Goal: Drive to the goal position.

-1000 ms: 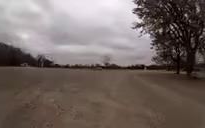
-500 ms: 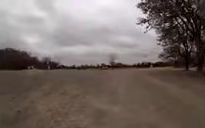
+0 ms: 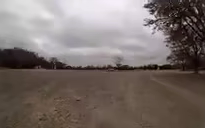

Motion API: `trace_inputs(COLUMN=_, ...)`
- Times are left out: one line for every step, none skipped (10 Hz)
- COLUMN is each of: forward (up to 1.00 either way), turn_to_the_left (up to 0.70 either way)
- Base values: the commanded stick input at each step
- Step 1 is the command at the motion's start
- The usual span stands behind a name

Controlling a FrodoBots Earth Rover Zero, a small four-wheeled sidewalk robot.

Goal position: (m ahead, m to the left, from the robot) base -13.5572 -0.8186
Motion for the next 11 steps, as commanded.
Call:
trace_inputs(forward=0.00, turn_to_the_left=0.00)
trace_inputs(forward=0.00, turn_to_the_left=0.00)
trace_inputs(forward=0.00, turn_to_the_left=0.00)
trace_inputs(forward=0.00, turn_to_the_left=0.00)
trace_inputs(forward=0.00, turn_to_the_left=0.00)
trace_inputs(forward=0.00, turn_to_the_left=0.00)
trace_inputs(forward=0.00, turn_to_the_left=0.00)
trace_inputs(forward=0.00, turn_to_the_left=0.01)
trace_inputs(forward=0.00, turn_to_the_left=0.04)
trace_inputs(forward=0.00, turn_to_the_left=0.05)
trace_inputs(forward=0.00, turn_to_the_left=0.05)
